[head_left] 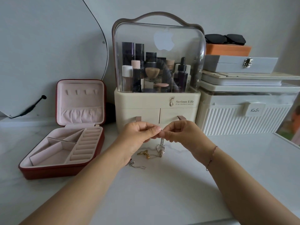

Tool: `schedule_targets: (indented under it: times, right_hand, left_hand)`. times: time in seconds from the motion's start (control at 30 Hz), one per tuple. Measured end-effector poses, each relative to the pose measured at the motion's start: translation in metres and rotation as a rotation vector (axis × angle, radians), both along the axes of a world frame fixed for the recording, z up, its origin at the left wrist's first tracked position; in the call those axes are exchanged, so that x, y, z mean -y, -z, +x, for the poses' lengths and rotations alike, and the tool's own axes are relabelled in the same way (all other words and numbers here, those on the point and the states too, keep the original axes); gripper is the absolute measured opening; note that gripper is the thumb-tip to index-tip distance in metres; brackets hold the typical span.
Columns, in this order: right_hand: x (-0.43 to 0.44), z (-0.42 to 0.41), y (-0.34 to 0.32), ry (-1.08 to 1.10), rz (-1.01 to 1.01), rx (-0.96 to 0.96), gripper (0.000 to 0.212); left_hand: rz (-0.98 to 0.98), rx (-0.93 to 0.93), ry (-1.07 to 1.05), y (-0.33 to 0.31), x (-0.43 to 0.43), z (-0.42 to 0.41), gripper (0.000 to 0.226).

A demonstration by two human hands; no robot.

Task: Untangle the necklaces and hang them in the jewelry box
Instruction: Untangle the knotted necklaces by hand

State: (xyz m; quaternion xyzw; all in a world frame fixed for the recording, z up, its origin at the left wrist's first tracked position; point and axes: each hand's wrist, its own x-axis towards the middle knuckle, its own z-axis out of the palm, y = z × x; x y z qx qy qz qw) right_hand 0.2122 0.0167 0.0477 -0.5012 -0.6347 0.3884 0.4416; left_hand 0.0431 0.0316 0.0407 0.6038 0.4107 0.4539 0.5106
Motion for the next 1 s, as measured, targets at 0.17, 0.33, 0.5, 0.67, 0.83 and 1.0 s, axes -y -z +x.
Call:
schedule_targets:
  times: [0.17,0.33,0.5,0.67,0.83,1.0]
  right_hand:
    - [0.002,0.001,-0.004,-0.036,-0.005,-0.055,0.027]
    - [0.004,0.002,-0.005,-0.103,-0.053,-0.108,0.018]
    - [0.0,0.002,-0.002,-0.089,-0.053,-0.113,0.014]
    - [-0.001,0.003,0.0,-0.09,-0.067,-0.082,0.012]
    - [-0.001,0.006,-0.001,-0.073,-0.084,-0.088,0.016]
    - [0.0,0.007,-0.002,-0.102,-0.118,-0.144,0.013]
  left_hand:
    - [0.021,-0.013,0.023,0.001,0.001,0.0,0.012]
    - [0.041,0.004,0.048,0.0,0.002,0.0,0.005]
    - [0.105,-0.024,0.014,-0.001,0.001,0.001,0.009]
    - [0.122,-0.079,0.033,0.001,0.0,0.001,0.005]
    - [0.06,0.045,0.031,-0.002,-0.002,-0.002,0.016]
    - [-0.08,0.324,0.08,-0.009,0.0,-0.003,0.026]
